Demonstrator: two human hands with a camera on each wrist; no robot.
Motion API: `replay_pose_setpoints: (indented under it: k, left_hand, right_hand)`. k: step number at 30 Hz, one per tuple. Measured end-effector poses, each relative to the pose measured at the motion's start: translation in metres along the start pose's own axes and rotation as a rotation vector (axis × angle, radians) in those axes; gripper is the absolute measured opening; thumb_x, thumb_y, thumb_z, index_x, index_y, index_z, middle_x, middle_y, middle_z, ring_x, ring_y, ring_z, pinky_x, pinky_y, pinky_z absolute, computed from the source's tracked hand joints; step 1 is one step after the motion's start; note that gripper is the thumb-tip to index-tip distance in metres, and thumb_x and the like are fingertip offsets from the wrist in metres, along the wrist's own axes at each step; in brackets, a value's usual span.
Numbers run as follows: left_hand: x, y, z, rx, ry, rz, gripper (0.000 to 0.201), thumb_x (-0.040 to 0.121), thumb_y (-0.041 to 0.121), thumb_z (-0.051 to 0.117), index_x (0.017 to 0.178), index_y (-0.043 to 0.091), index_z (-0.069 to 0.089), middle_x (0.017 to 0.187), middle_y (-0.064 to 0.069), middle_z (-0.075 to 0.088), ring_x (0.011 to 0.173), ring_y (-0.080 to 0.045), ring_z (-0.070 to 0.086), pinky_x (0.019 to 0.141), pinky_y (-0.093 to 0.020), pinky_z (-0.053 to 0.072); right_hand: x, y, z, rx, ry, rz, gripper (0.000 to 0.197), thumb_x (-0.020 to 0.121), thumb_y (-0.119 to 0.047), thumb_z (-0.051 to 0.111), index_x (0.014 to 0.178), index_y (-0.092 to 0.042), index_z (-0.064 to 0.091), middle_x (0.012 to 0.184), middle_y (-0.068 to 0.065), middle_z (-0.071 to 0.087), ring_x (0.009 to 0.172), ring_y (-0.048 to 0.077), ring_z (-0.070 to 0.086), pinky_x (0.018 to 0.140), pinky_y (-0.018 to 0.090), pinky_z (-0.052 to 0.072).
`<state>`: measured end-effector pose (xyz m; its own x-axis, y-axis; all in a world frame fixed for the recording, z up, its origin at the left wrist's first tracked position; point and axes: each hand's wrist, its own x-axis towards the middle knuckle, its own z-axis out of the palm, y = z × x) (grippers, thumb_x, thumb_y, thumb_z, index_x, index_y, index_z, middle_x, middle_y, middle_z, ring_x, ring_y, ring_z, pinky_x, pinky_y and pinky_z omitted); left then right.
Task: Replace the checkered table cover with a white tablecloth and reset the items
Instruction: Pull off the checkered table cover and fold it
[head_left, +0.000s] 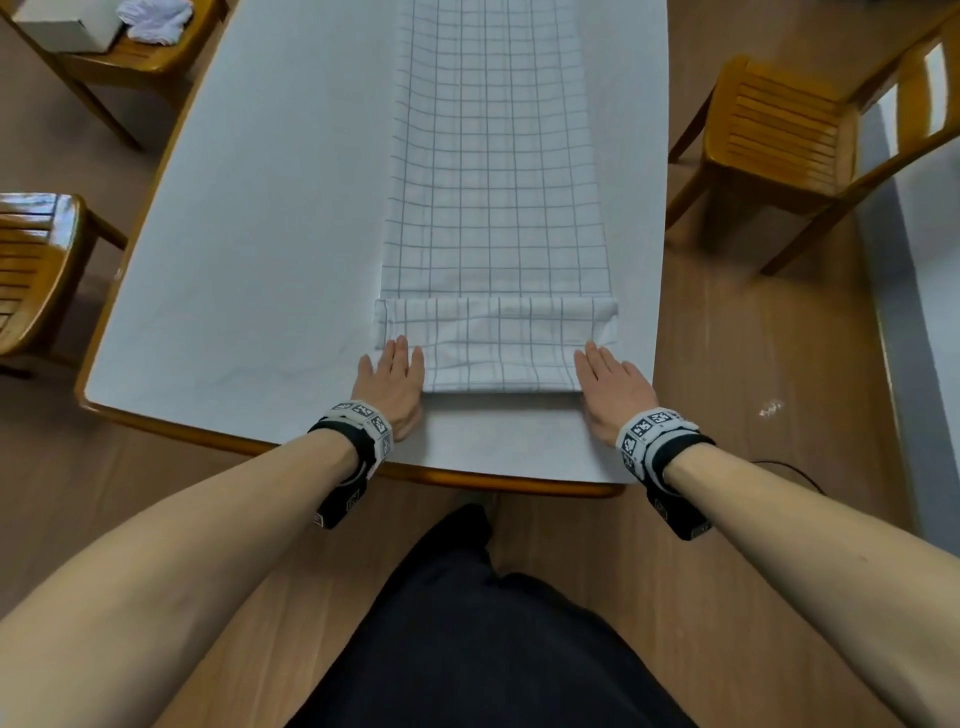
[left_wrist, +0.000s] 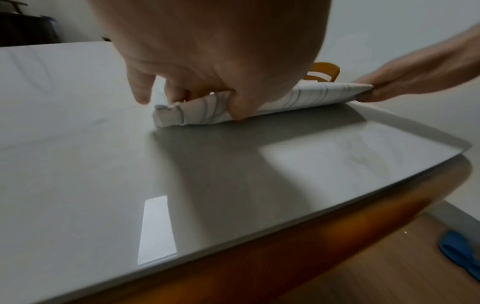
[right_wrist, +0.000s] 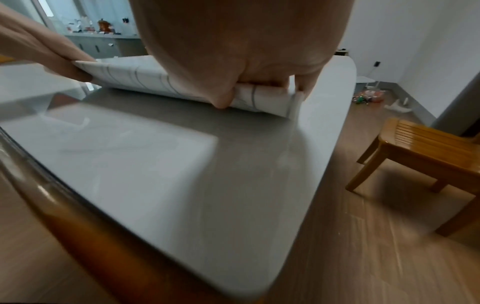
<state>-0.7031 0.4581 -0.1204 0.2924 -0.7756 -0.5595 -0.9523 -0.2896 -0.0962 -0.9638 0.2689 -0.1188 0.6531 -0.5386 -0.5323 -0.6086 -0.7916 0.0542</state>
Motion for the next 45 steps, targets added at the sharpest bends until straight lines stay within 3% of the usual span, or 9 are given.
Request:
replay_pose_setpoints:
  k: [5, 10, 15, 20, 24, 29, 33, 41, 45]
  left_hand:
    - [-0.031, -0.004, 0.009, -0.181, 0.015, 0.081, 0.050, 0.100, 0.021, 0.034, 0.148, 0.015, 0.024, 0.159, -0.018, 0.018, 0.146, -0.035, 0.022, 0.107, -0.054, 0.038]
    - [-0.061, -0.003, -0.009, -0.305, 0.166, 0.072, 0.030, 0.105, 0.036, 0.026, 0.108, 0.025, 0.053, 0.104, -0.003, 0.064, 0.093, -0.025, 0.061, 0.079, -0.038, 0.050]
    - [-0.085, -0.017, -0.038, -0.271, 0.293, 0.046, 0.039, 0.103, 0.050, 0.028, 0.098, 0.019, 0.051, 0.085, -0.002, 0.063, 0.077, -0.025, 0.059, 0.063, -0.033, 0.042]
    - [-0.084, -0.028, -0.051, -0.474, 0.366, -0.024, 0.047, 0.096, 0.056, 0.047, 0.078, 0.014, 0.055, 0.069, 0.001, 0.060, 0.068, -0.022, 0.058, 0.059, -0.032, 0.043]
    - [-0.075, -0.030, -0.056, -0.518, 0.383, -0.060, 0.039, 0.094, 0.057, 0.051, 0.095, 0.019, 0.060, 0.086, 0.000, 0.066, 0.080, -0.023, 0.061, 0.063, -0.031, 0.045]
    - [-0.050, -0.036, -0.062, -0.574, 0.489, -0.052, 0.034, 0.095, 0.042, 0.057, 0.121, 0.019, 0.056, 0.114, 0.000, 0.063, 0.103, -0.022, 0.060, 0.077, -0.034, 0.048]
    - [-0.026, -0.045, -0.063, -0.595, 0.505, -0.047, 0.041, 0.094, 0.036, 0.060, 0.129, 0.018, 0.051, 0.126, 0.000, 0.054, 0.116, -0.022, 0.051, 0.085, -0.040, 0.050]
    - [0.014, -0.053, -0.061, -0.588, 0.449, -0.049, 0.045, 0.091, 0.030, 0.060, 0.133, 0.018, 0.048, 0.135, 0.001, 0.046, 0.119, -0.021, 0.045, 0.082, -0.043, 0.053]
    - [0.029, -0.055, -0.052, -0.528, 0.356, 0.003, 0.065, 0.092, 0.023, 0.060, 0.150, 0.012, 0.033, 0.160, -0.008, 0.020, 0.148, -0.025, 0.016, 0.110, -0.039, 0.037]
  right_hand:
    - [-0.042, 0.007, 0.004, 0.144, 0.011, -0.011, 0.052, 0.105, -0.025, 0.032, 0.156, -0.020, 0.018, 0.164, 0.006, 0.016, 0.149, 0.028, 0.020, 0.111, 0.052, 0.036]
    - [-0.074, 0.015, -0.007, 0.289, 0.158, -0.019, 0.029, 0.104, -0.032, 0.034, 0.126, -0.027, 0.053, 0.124, -0.002, 0.061, 0.114, 0.027, 0.059, 0.087, 0.043, 0.053]
    - [-0.089, 0.024, -0.029, 0.334, 0.247, 0.071, 0.032, 0.103, -0.047, 0.036, 0.092, -0.023, 0.053, 0.088, -0.003, 0.062, 0.081, 0.023, 0.060, 0.068, 0.036, 0.047]
    - [-0.090, 0.026, -0.047, 0.488, 0.309, 0.138, 0.034, 0.096, -0.058, 0.047, 0.088, -0.026, 0.052, 0.079, -0.008, 0.059, 0.071, 0.013, 0.055, 0.061, 0.032, 0.039]
    - [-0.077, 0.024, -0.050, 0.627, 0.388, 0.162, 0.020, 0.093, -0.044, 0.061, 0.101, -0.027, 0.054, 0.097, -0.009, 0.059, 0.086, 0.014, 0.059, 0.076, 0.033, 0.049]
    - [-0.059, 0.024, -0.055, 0.647, 0.403, 0.162, 0.047, 0.091, -0.023, 0.067, 0.134, -0.019, 0.047, 0.135, -0.001, 0.045, 0.115, 0.020, 0.054, 0.101, 0.039, 0.047]
    - [-0.039, 0.025, -0.057, 0.668, 0.407, 0.181, 0.054, 0.090, -0.017, 0.067, 0.139, -0.018, 0.044, 0.141, 0.002, 0.041, 0.119, 0.023, 0.053, 0.104, 0.041, 0.046]
    - [0.003, 0.027, -0.055, 0.664, 0.366, 0.232, 0.064, 0.087, -0.012, 0.067, 0.144, -0.015, 0.038, 0.149, 0.005, 0.034, 0.126, 0.027, 0.049, 0.105, 0.039, 0.045]
    - [0.021, 0.025, -0.049, 0.590, 0.192, 0.268, 0.074, 0.093, -0.016, 0.058, 0.156, -0.017, 0.019, 0.165, 0.002, 0.005, 0.147, 0.027, 0.025, 0.116, 0.040, 0.032]
